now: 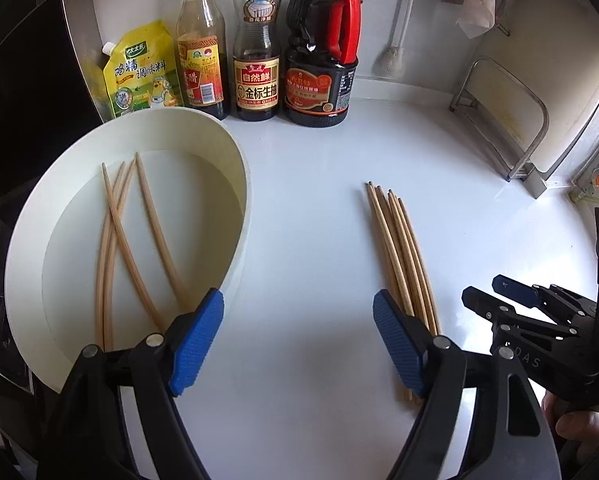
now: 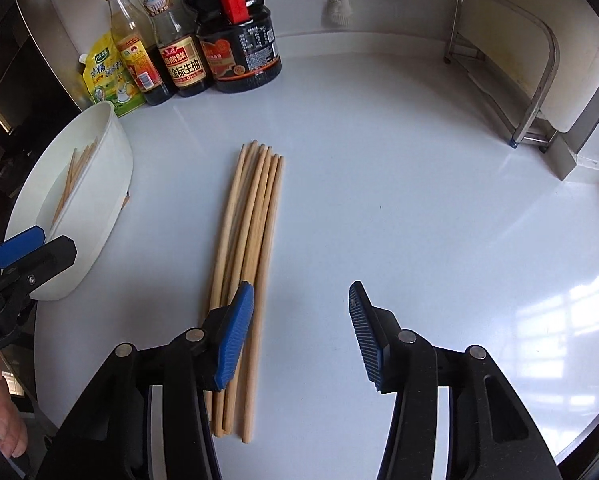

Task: Organize utensils
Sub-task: 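Move the open right tool back over the chopstick pile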

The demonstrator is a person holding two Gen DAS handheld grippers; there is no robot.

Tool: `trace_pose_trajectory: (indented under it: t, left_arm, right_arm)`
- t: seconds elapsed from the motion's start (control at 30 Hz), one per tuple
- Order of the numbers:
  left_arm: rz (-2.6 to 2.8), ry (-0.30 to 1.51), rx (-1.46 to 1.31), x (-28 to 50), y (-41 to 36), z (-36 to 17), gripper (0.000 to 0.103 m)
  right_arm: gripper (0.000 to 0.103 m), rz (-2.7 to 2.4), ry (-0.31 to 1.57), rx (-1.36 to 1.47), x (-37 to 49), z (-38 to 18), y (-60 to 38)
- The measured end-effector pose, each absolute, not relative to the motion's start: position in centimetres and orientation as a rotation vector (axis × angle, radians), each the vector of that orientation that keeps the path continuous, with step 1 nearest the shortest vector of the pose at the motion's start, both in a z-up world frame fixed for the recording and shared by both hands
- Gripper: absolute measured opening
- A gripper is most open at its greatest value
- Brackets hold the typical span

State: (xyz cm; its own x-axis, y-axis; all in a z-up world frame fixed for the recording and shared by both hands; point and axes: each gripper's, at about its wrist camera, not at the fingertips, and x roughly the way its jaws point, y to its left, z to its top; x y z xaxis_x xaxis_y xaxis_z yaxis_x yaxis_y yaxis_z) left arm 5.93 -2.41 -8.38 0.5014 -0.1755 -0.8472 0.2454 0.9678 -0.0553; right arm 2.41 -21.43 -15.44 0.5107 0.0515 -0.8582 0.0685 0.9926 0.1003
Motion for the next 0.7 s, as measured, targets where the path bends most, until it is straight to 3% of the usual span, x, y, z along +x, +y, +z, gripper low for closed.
trace_pose_trajectory:
  t: [0.7]
  left_arm:
    - [-0.254,0.986,0.099,4.2,-3.8,-8.3,0.078]
  right_arm:
    - [0.048,0.032,1.074,0.041,3.0,-18.3,-20.1]
